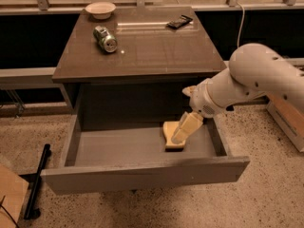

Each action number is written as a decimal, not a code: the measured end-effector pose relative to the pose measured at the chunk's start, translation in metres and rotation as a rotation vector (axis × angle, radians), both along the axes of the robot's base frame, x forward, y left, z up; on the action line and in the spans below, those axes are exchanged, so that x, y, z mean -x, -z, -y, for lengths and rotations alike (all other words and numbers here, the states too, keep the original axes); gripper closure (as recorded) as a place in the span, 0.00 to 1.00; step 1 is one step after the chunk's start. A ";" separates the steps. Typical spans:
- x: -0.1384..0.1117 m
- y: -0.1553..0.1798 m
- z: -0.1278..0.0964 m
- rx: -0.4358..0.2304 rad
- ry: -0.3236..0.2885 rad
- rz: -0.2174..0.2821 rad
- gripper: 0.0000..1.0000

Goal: Pick sponge from top drawer and place on counter

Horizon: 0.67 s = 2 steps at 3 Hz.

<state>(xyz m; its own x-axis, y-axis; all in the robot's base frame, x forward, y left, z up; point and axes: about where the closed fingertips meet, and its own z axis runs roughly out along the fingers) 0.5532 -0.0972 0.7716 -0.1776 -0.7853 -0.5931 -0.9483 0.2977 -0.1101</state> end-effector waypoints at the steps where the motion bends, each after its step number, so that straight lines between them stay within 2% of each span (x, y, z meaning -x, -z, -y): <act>1: -0.001 0.007 0.000 -0.004 -0.001 -0.012 0.00; 2: 0.000 0.018 -0.009 0.010 -0.014 -0.041 0.00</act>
Offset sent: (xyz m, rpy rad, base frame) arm 0.0006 0.0179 -0.0300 -0.0274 0.0776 0.0254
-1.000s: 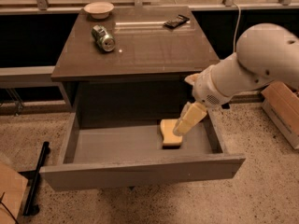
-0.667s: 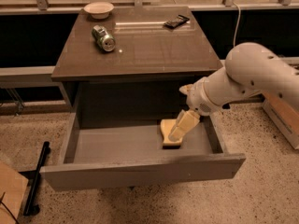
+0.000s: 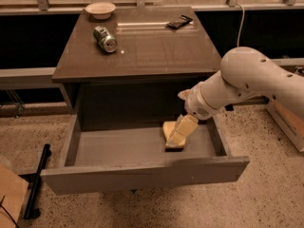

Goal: Pick sponge from top drawer and place on counter

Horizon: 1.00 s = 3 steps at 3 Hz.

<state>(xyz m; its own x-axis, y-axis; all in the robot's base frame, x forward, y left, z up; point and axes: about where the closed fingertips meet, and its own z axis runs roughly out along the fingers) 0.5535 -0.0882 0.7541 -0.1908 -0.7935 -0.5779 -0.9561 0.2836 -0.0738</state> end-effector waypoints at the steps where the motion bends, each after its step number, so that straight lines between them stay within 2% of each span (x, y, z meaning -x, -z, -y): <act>1: -0.005 0.030 -0.023 -0.035 -0.016 -0.024 0.00; 2: -0.018 0.064 -0.032 -0.100 0.029 -0.038 0.00; 3: -0.032 0.099 -0.032 -0.139 0.083 -0.054 0.00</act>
Offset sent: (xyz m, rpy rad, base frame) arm 0.0408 0.0363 -0.1076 0.1893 0.0447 -0.1060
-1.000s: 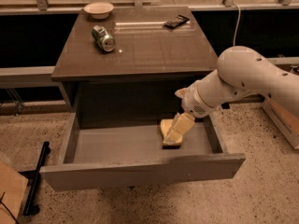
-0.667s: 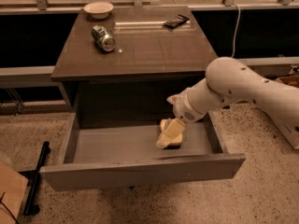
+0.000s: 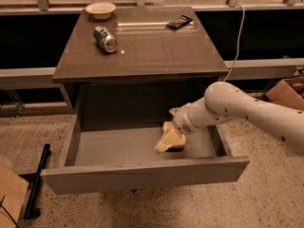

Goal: Pick sponge from top drawer and place on counter

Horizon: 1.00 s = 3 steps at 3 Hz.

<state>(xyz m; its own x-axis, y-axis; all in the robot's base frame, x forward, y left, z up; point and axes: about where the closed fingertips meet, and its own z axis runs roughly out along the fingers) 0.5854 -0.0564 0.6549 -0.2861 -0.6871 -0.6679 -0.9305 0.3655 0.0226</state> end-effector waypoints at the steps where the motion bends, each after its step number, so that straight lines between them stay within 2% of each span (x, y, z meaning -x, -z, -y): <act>1: -0.010 0.033 0.012 -0.019 0.065 -0.030 0.00; 2: -0.019 0.058 0.022 -0.017 0.100 -0.060 0.19; 3: -0.023 0.061 0.025 -0.004 0.103 -0.050 0.42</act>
Offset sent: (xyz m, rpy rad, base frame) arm 0.0300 -0.0380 -0.0854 0.0130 0.0914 -0.1482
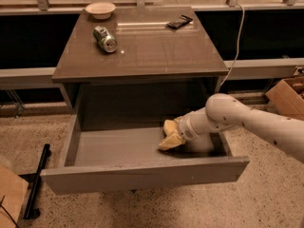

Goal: Pick sponge from top drawer and place on counter

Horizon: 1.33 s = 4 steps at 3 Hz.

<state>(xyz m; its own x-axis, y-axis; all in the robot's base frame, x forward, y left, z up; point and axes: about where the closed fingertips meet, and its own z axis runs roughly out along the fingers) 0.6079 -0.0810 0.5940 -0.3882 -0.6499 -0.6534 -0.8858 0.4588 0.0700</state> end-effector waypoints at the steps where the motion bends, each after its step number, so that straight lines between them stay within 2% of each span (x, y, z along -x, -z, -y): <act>1: 0.000 -0.008 0.001 0.017 -0.008 0.020 0.65; 2: -0.001 -0.046 0.000 0.017 -0.028 0.070 0.88; 3: 0.009 -0.132 0.004 0.000 -0.095 0.167 1.00; 4: 0.023 -0.201 0.006 0.014 -0.163 0.247 1.00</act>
Offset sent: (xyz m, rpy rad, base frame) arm 0.0023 -0.0042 0.1023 -0.0195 -0.1431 0.0479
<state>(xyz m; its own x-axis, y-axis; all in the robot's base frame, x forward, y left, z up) 0.5852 -0.0874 0.7952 -0.1085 -0.7002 -0.7056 -0.9371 0.3089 -0.1625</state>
